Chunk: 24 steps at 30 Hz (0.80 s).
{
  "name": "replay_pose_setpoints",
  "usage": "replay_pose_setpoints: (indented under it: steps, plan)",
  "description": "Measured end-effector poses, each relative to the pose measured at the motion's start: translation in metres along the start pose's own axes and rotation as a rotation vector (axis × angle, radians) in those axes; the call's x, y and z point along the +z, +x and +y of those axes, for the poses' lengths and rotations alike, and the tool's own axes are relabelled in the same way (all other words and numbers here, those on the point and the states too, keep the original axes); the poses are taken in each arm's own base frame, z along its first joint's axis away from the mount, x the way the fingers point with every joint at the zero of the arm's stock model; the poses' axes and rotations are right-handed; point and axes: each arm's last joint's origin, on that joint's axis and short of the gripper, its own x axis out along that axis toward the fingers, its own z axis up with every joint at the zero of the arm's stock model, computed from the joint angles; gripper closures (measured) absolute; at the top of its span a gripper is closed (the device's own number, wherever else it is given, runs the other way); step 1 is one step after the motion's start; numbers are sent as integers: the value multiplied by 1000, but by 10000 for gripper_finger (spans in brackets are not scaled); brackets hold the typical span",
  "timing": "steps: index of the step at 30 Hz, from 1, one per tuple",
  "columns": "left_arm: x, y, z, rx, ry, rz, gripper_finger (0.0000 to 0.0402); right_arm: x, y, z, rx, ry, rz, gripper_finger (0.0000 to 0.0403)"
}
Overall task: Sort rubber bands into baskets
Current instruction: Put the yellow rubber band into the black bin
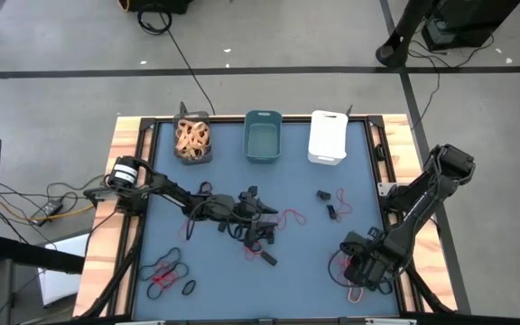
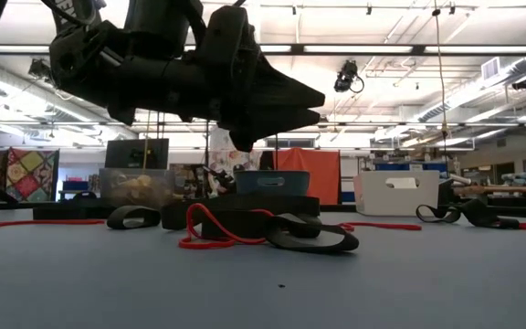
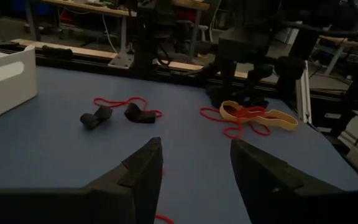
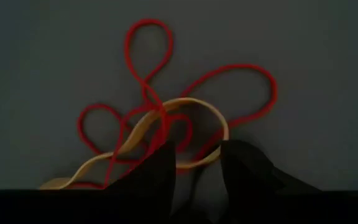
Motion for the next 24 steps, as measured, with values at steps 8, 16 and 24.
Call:
replay_pose_setpoints:
  steps: [8,16,24]
  plan:
    - [0,0,0,2,0,3,208,2,11,-14,-80,-21,-5,286]
    - [0,0,0,4,-5,0,208,2,11,-14,-80,-55,-4,390]
    - [0,0,0,4,-7,-2,208,4,10,-8,-19,-83,-66,397]
